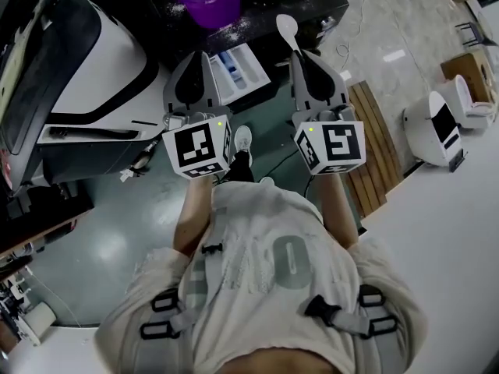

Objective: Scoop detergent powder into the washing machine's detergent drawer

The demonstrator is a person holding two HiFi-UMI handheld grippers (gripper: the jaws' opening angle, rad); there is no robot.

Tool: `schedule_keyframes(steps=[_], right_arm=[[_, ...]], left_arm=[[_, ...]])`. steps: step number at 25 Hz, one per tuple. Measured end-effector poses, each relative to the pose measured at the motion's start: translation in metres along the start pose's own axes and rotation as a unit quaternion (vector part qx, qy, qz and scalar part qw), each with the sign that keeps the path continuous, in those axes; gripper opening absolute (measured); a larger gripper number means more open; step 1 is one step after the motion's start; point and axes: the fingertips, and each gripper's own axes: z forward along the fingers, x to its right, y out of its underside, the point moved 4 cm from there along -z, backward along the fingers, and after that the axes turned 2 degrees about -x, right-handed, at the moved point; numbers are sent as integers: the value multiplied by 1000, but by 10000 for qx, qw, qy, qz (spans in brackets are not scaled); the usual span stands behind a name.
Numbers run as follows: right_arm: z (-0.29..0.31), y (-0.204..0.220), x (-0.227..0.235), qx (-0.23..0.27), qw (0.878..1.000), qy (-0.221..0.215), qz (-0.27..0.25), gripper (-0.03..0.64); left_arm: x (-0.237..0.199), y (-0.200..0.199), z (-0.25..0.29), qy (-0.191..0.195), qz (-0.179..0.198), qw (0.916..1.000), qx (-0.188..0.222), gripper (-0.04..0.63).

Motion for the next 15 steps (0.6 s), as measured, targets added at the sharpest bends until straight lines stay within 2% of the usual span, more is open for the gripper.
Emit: schedule_keyframes(steps=[7, 15], right_arm=[[70, -16, 14, 91, 9999, -122, -36, 11], [123, -20, 18, 54, 9999, -105, -14, 11]], left_arm=[[-40, -10, 55, -145, 13, 9999, 52, 20], [-76, -17, 91, -213, 89, 9997, 30, 20]])
